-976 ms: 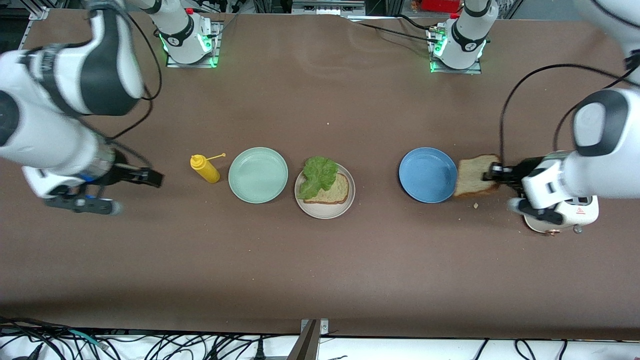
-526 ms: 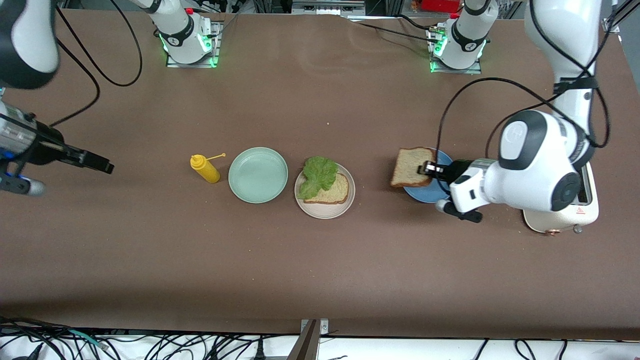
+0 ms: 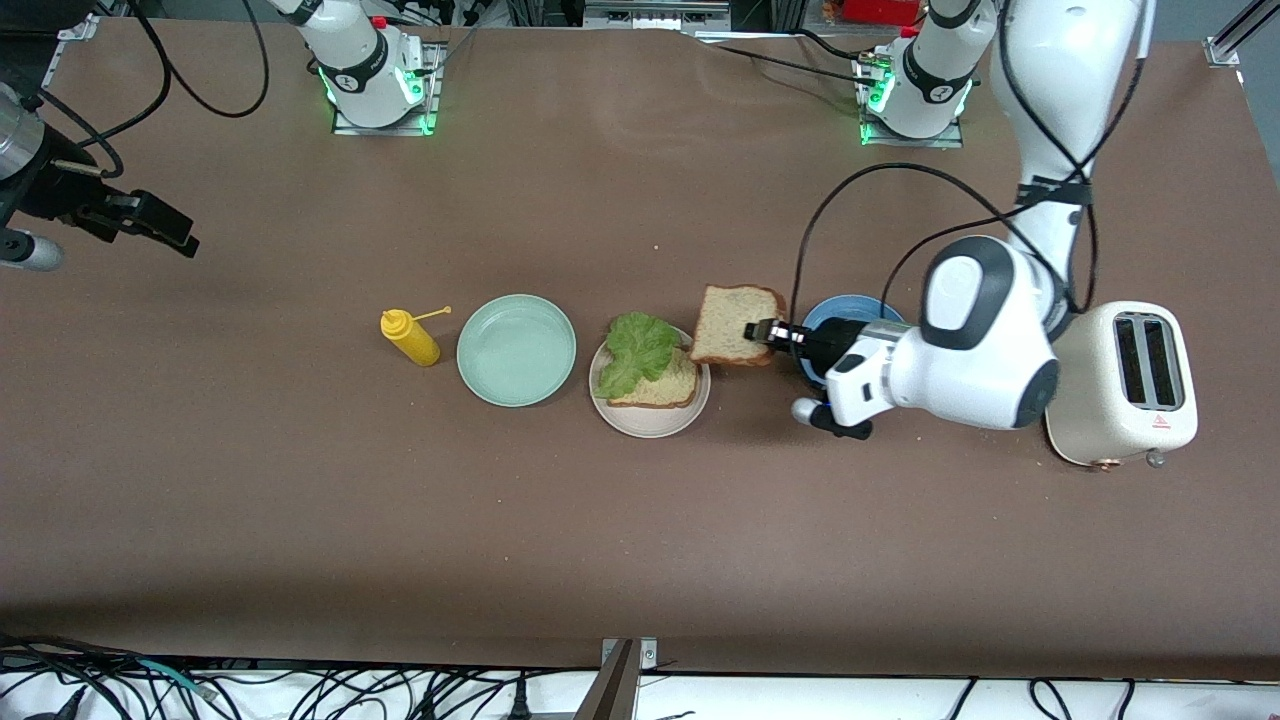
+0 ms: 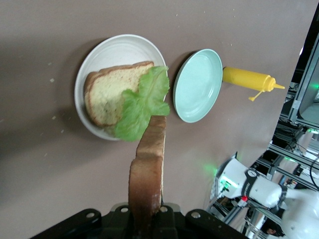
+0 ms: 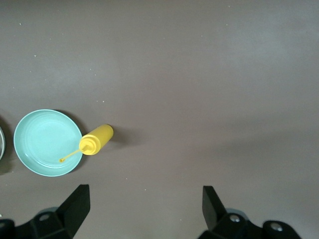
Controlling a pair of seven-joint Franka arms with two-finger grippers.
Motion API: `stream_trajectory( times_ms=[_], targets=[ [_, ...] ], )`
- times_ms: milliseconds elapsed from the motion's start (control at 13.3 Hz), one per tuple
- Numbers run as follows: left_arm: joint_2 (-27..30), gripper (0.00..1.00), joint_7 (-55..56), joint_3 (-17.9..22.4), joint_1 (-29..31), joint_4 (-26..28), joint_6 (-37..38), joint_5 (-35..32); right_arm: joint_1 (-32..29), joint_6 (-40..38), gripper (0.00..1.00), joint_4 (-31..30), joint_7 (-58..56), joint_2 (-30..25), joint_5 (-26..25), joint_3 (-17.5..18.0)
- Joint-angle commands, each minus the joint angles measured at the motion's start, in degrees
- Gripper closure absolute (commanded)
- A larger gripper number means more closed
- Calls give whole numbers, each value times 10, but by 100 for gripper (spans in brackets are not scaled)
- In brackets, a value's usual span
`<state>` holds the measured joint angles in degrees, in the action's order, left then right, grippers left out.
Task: Make sandwich in beige plate with both arms
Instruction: 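Carry the second bread slice with the left gripper onto the lettuce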
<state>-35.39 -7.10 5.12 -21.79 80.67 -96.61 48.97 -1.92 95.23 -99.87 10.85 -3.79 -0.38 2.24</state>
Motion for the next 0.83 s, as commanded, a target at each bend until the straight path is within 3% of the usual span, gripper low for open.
stream_trajectory(
  times_ms=[0, 375, 751],
  targets=[
    [-38, 100, 7, 8, -33, -21, -52, 41, -9, -32, 0, 13, -29, -10, -7, -6],
    [-68, 100, 7, 8, -71, -19, -124, 99, 7, -50, 0, 27, -64, 9, 13, -43],
    [-92, 100, 6, 8, -99, -19, -164, 127, 8, -50, 0, 30, -63, 9, 6, -29]
  ],
)
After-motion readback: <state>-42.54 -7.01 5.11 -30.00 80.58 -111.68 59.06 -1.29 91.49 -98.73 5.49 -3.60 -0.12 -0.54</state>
